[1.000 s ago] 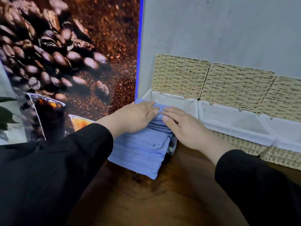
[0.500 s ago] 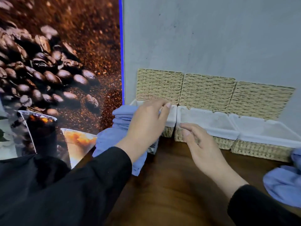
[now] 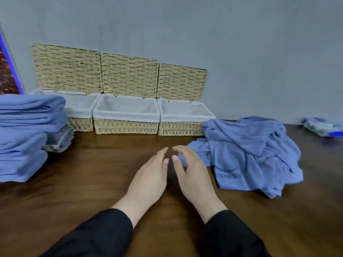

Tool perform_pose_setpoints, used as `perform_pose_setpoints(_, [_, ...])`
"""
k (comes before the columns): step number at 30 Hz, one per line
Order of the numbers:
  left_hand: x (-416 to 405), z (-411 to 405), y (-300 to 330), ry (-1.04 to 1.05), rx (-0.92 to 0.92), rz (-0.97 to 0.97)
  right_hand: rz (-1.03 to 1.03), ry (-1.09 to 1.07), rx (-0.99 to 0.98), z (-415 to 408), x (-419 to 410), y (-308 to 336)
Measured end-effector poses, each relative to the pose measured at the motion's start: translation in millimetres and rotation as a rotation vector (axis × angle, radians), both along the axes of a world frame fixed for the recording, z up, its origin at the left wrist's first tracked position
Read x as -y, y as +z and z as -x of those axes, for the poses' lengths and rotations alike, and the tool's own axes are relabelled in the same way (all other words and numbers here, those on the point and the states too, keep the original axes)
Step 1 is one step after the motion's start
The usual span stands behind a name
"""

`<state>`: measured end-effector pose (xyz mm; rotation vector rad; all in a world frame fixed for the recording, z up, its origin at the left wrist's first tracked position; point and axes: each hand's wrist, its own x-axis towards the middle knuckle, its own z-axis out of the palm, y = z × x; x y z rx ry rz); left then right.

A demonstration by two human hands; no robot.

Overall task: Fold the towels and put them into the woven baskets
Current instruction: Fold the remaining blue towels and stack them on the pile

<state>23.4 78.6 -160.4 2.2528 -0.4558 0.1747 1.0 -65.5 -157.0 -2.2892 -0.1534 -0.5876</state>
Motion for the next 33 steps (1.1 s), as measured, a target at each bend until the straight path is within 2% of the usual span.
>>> perform_pose_setpoints(5, [21,5,-2,0.012,0.009,-0.079,0.047,-0.214,0.177,-7,47,8])
perform_pose_setpoints(8, [22,7,-1,0.022,0.038,-0.109,0.228,-0.425,0.338,-12,85,15])
perform_pose_setpoints(12, [24,9,3,0.012,0.074,-0.135,0.355,-0.678,0.242,-20,135,13])
perform_pose_setpoints(15, [22,8,3,0.001,0.070,-0.121,0.330,-0.719,0.151,-23,154,5])
perform_pose_setpoints(17, [20,8,4,0.001,0.069,-0.085,0.270,-0.729,0.182,-23,156,6])
perform_pose_setpoints(19, [18,7,3,0.000,0.059,-0.051,0.191,-0.682,0.258,-21,151,13])
perform_pose_setpoints(21, [16,5,3,-0.005,0.053,-0.003,0.063,-0.535,0.351,-15,134,22])
perform_pose_setpoints(24, [15,4,5,-0.049,0.044,0.150,-0.216,-0.304,0.286,-2,80,37])
perform_pose_setpoints(28, [15,4,11,-0.087,-0.098,0.523,-0.214,-0.037,0.158,6,10,34])
perform_pose_setpoints(32, [2,4,18,-0.129,-0.443,1.077,-0.314,0.139,-0.004,8,-40,33])
perform_pose_setpoints(33, [-5,4,21,-0.102,-0.471,1.148,-0.315,0.187,-0.038,8,-50,34])
